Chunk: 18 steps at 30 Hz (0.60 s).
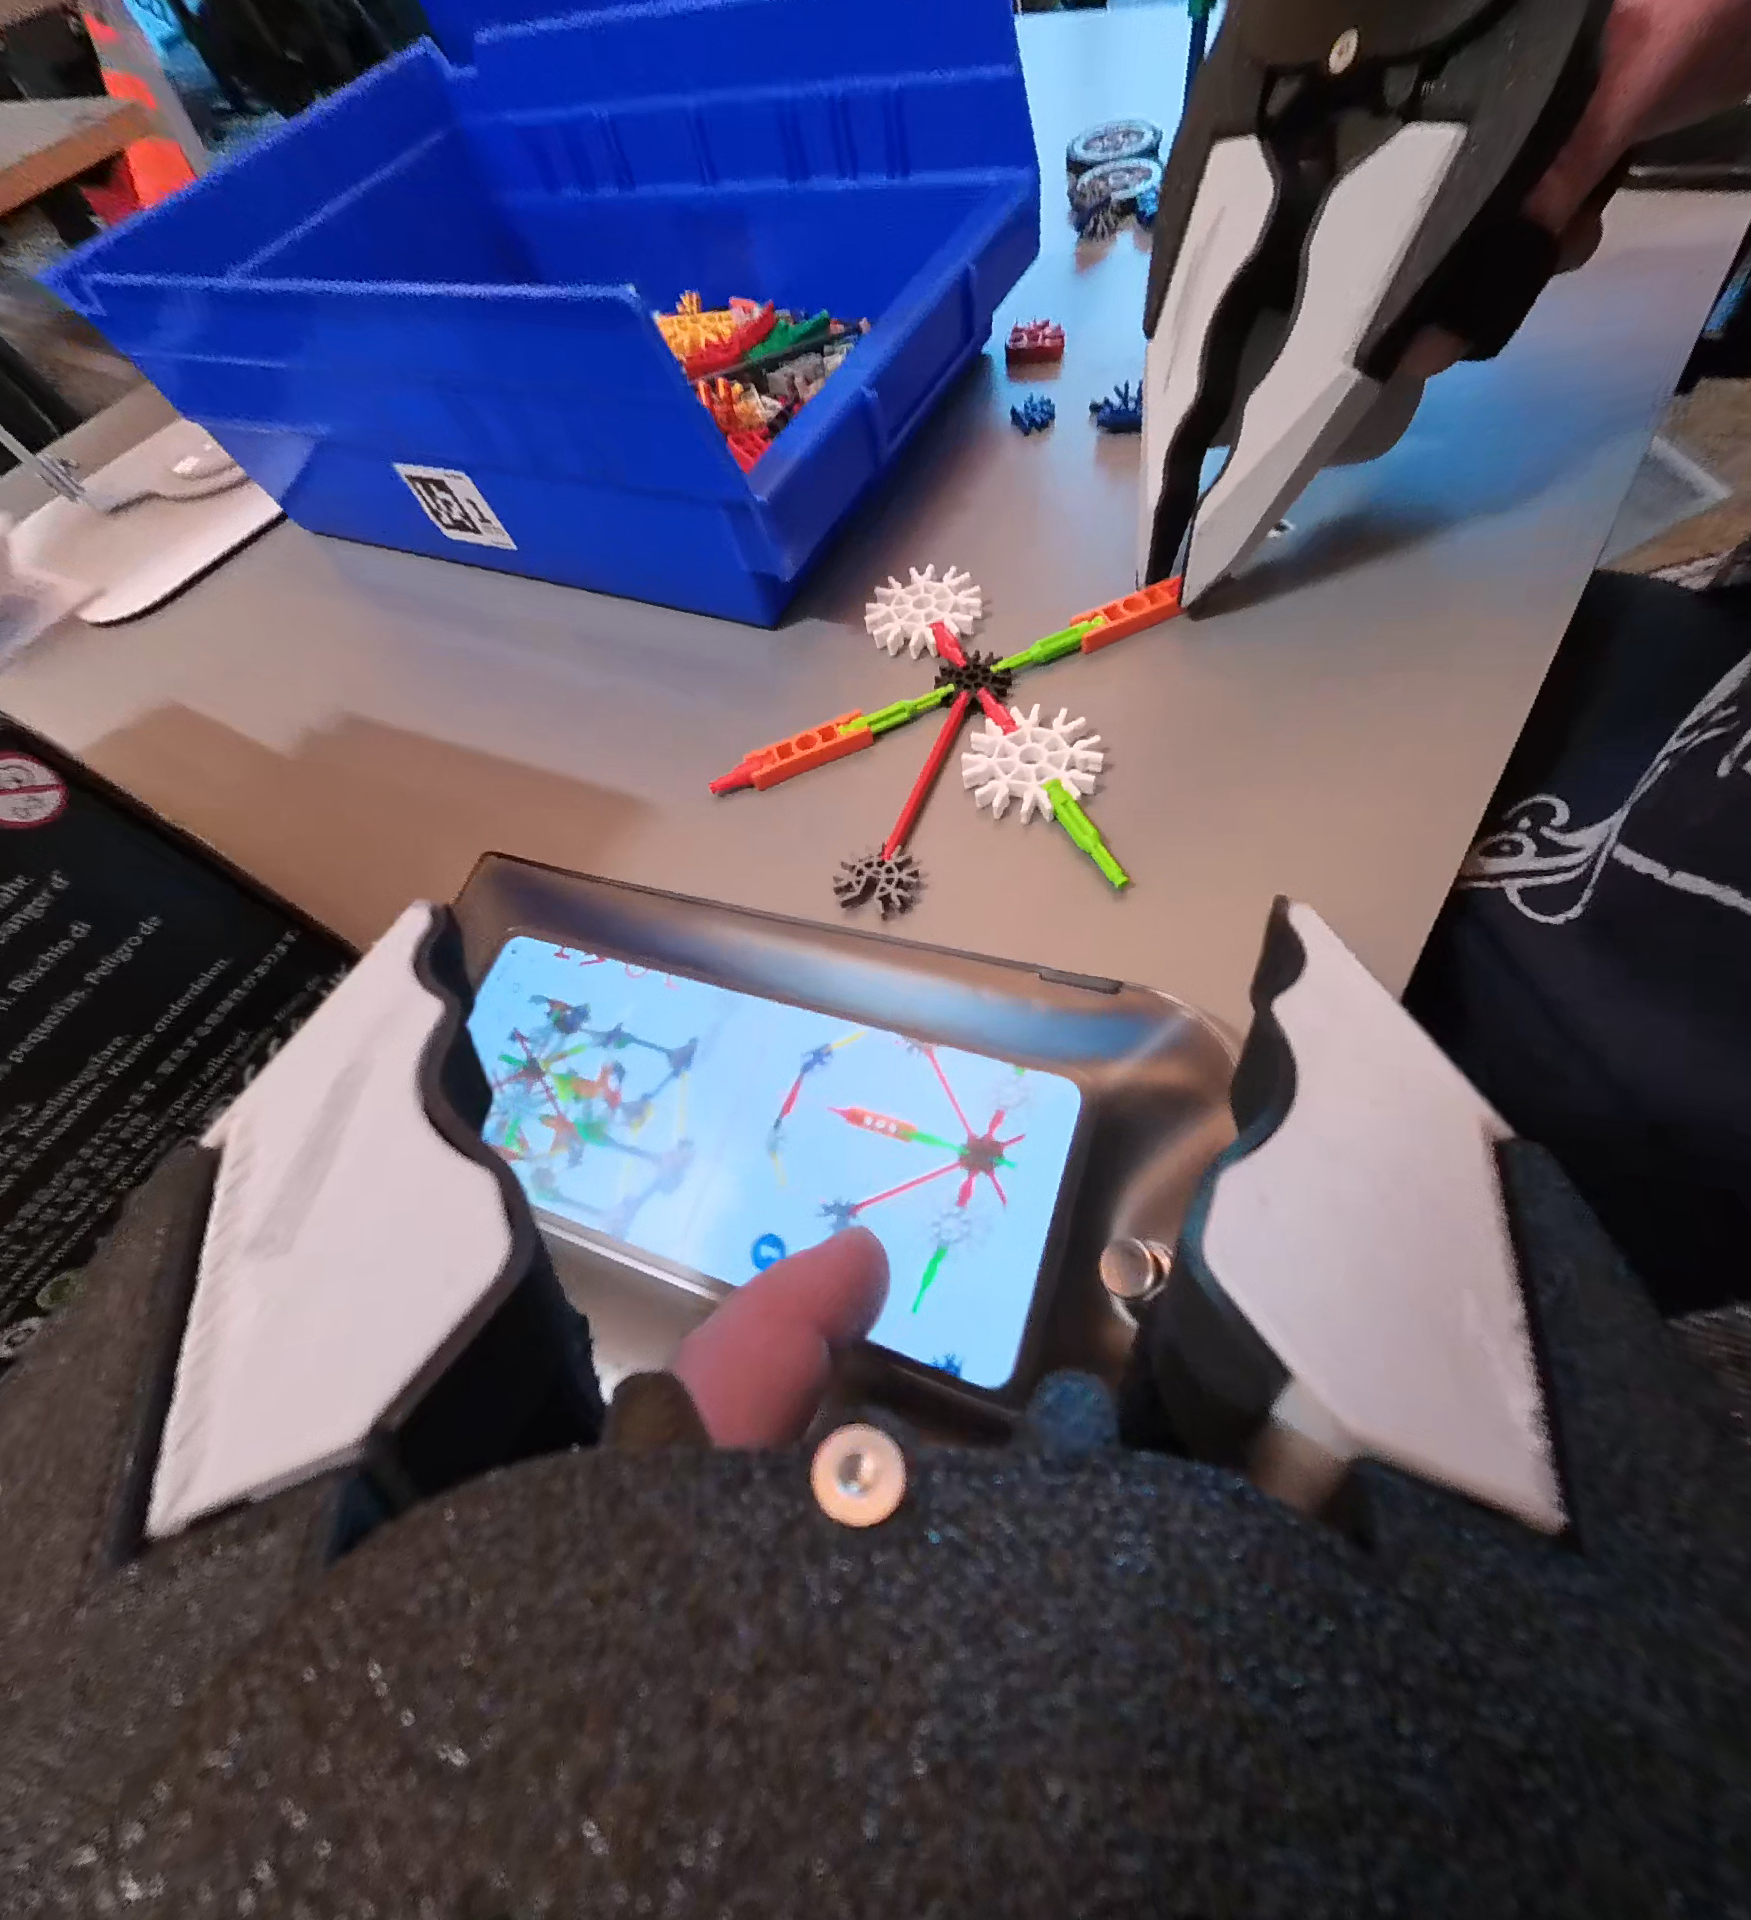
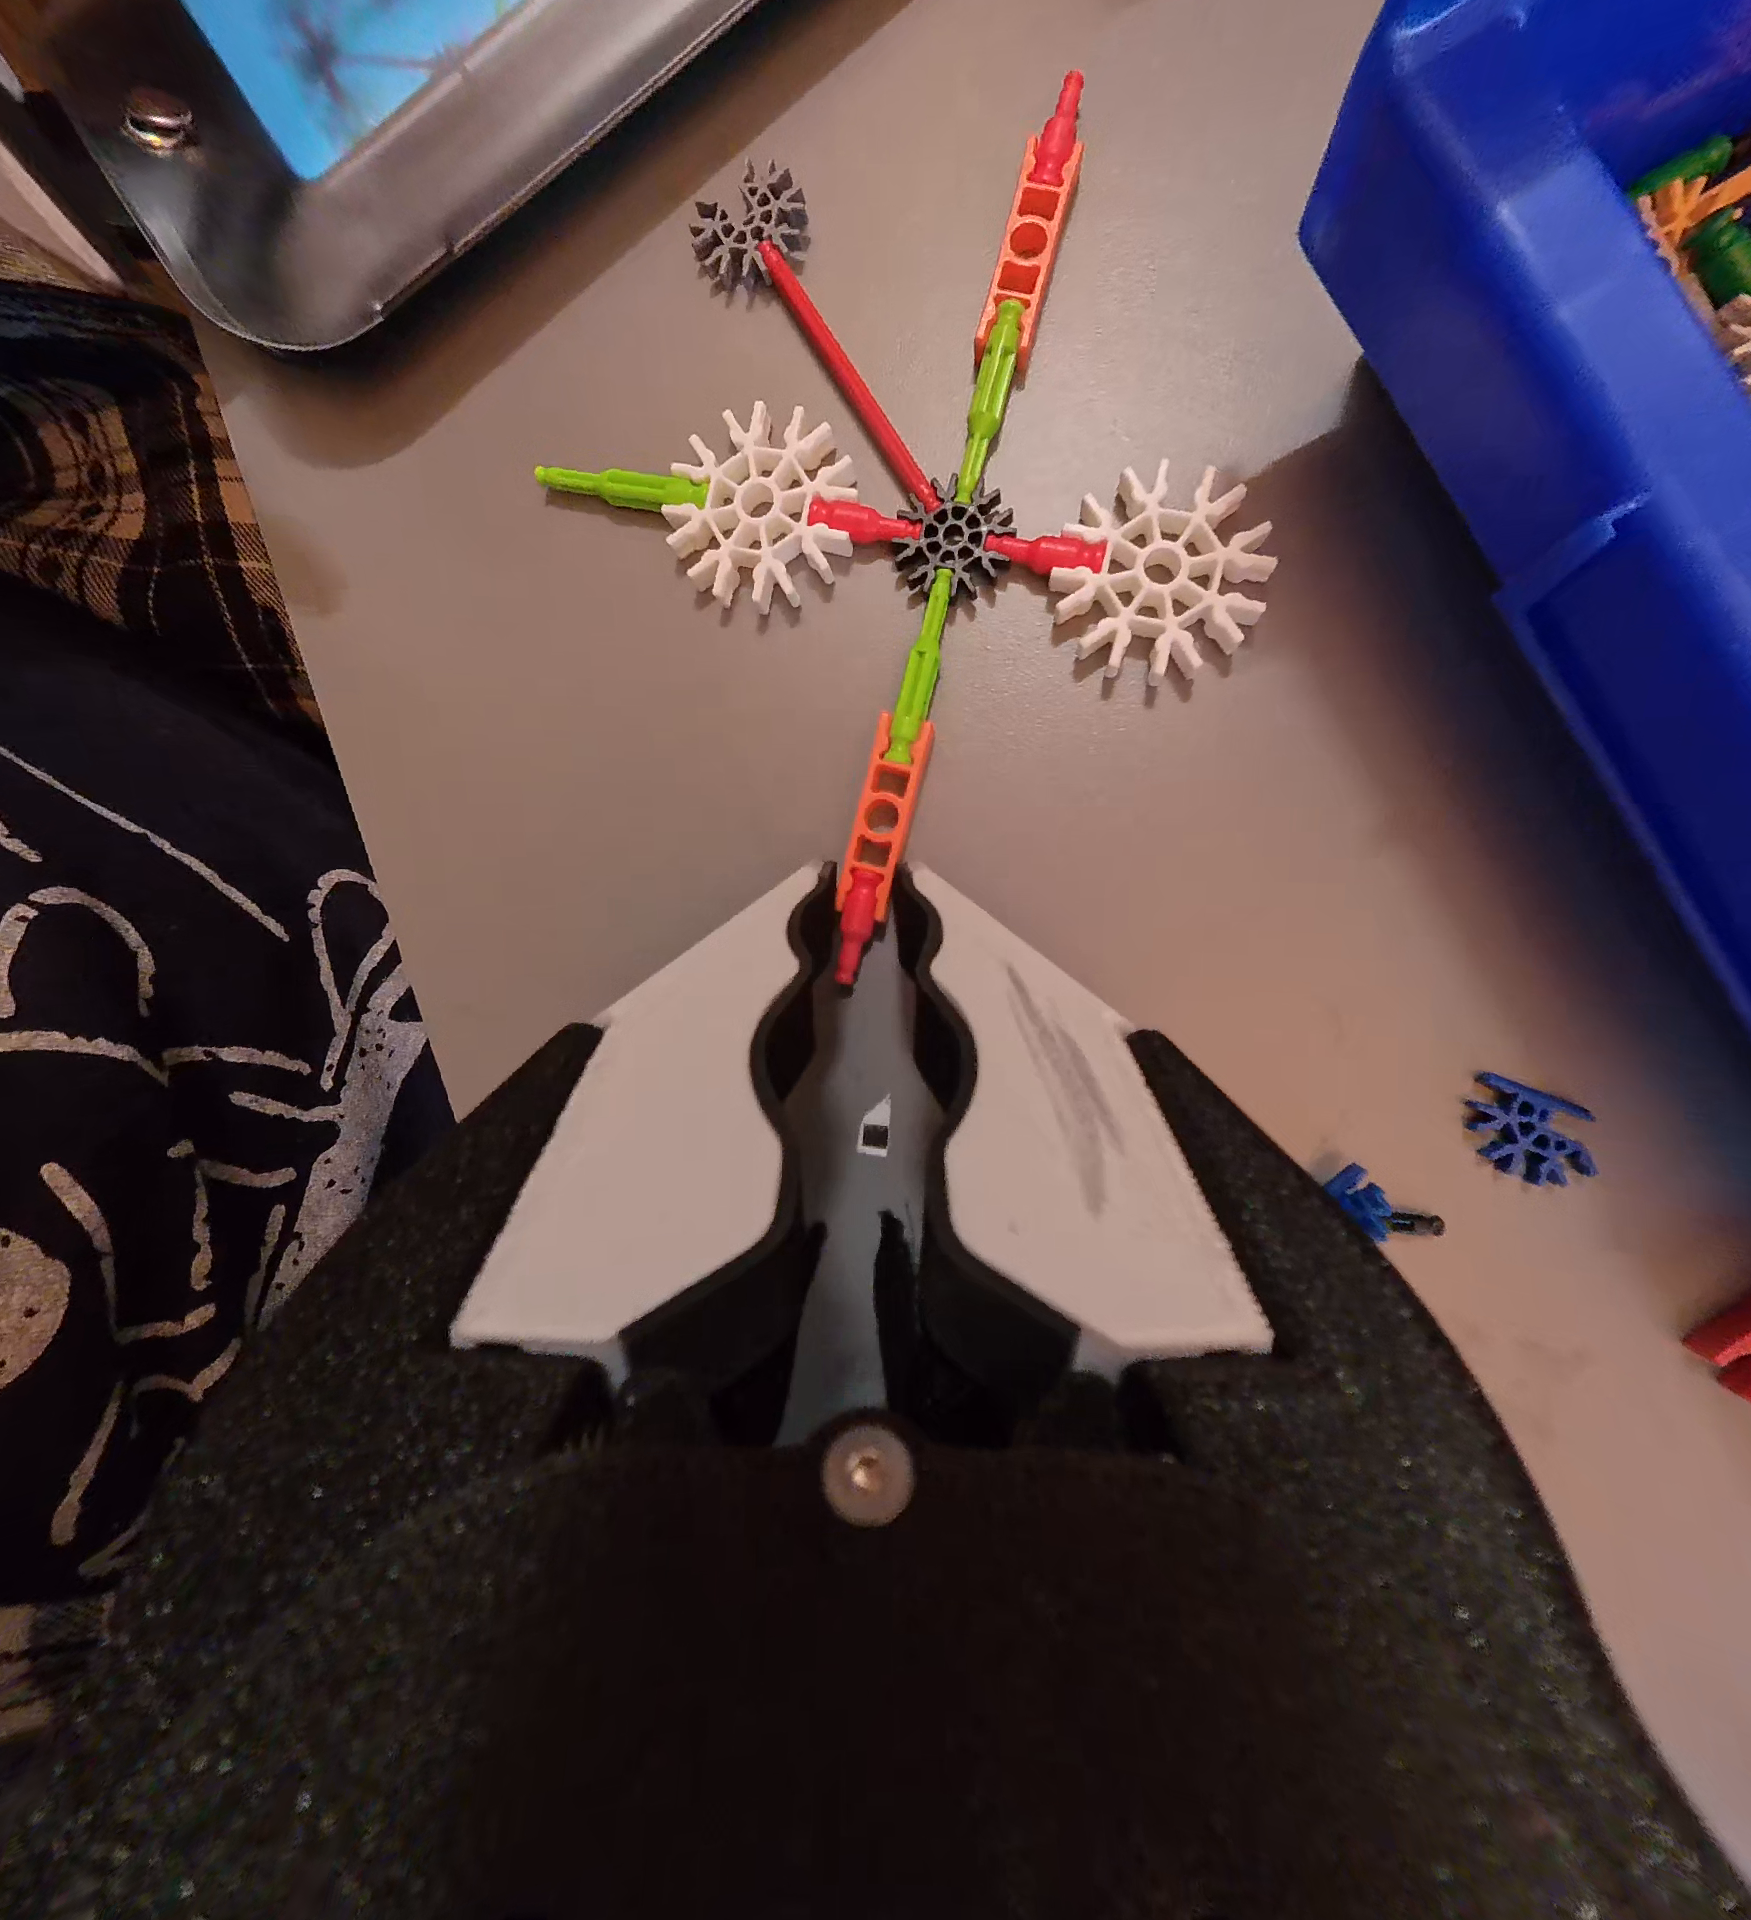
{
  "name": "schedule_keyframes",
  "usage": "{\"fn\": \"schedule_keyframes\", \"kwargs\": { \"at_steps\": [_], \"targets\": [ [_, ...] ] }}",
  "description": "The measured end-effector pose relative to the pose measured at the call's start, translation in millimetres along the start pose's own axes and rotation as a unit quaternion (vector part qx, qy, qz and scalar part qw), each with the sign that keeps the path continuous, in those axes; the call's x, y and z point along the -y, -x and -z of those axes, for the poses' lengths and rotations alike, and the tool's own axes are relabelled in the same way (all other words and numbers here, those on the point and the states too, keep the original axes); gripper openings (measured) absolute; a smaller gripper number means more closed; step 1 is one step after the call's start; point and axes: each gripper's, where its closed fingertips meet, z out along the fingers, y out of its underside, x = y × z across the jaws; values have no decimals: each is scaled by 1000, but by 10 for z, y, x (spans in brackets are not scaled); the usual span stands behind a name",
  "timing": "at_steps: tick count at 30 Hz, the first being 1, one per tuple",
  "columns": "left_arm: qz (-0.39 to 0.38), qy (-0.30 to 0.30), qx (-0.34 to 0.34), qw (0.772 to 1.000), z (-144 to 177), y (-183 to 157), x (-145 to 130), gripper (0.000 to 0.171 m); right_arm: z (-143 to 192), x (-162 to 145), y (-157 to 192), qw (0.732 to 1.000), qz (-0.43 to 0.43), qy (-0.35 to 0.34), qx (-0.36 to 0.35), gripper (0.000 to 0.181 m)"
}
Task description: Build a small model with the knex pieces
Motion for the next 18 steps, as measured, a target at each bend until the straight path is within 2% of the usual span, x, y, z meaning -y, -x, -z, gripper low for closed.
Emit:
{"fn": "schedule_keyframes", "kwargs": {
  "at_steps": [7, 14, 18],
  "targets": [
    [15, -42, 3, 999, 52, 100, 141, 144, -1, -1, 0, 1000, -2, 0, 1, 11],
    [0, 24, -11, 1000, -125, 64, -107, 147, 0, -1, 1, 1000, -4, -3, 4, 10],
    [5, 21, -6, 1000, -98, 105, -98, 146, 1, -1, 0, 1000, -7, -5, 9, 10]
  ]
}}
